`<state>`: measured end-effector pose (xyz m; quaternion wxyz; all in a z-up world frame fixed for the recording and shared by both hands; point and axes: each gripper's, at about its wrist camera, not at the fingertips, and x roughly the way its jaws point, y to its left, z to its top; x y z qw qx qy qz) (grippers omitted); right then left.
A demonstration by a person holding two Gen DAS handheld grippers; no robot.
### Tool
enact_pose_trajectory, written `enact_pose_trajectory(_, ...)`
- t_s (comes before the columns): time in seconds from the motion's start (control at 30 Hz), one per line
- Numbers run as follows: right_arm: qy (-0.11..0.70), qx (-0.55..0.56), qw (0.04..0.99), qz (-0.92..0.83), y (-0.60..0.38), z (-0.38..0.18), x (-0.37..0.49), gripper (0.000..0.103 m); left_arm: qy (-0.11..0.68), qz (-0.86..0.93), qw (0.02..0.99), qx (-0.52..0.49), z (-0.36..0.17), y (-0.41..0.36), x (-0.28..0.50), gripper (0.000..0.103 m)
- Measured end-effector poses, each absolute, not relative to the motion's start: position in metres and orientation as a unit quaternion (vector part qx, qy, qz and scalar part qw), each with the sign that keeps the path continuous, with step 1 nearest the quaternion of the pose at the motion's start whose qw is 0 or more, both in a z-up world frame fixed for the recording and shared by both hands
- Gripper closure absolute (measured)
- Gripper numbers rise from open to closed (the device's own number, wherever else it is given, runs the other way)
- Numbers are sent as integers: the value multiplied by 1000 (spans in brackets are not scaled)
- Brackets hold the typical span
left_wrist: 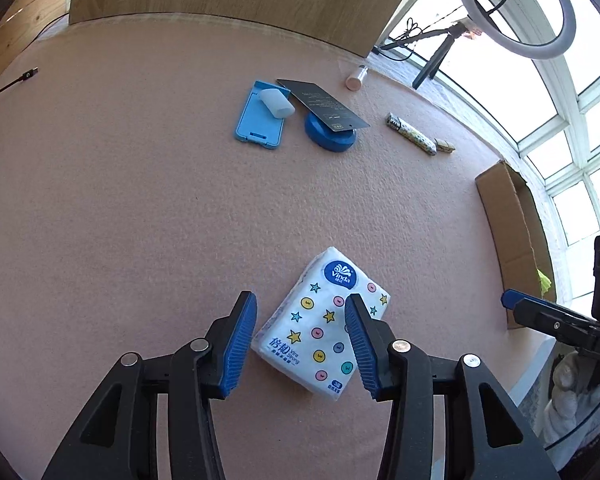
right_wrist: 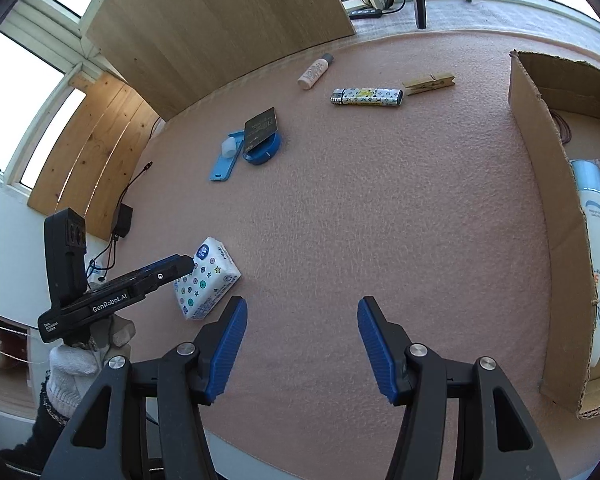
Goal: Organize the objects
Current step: 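Close the left gripper on the tissue pack and lift it, then close the right gripper on the tissue pack while the left gripper holds it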
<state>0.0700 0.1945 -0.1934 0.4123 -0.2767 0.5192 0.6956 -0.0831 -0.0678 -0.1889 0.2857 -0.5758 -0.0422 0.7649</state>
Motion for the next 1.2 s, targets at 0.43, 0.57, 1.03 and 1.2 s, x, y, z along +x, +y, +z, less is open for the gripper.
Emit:
enact_pose_trajectory(0.43, 536, -280, 371, 704, 211, -209, 34, 49, -27, 754, 316, -575, -193, -34, -53, 54)
enact_pose_trajectory(0.57, 537, -290, 353, 709, 219, -216, 15, 49, 17, 753, 331, -568, -188, -23, -44, 50)
enact_pose_trajectory(1.03, 544, -318, 310, 711, 229, -233, -16, 54, 28, 745, 334, -576, -189, -22, -43, 47)
enact_pose_trajectory(1.2, 546, -327, 300, 711, 226, -237, -21, 66, 31, 746, 336, -575, -188, -19, -41, 47)
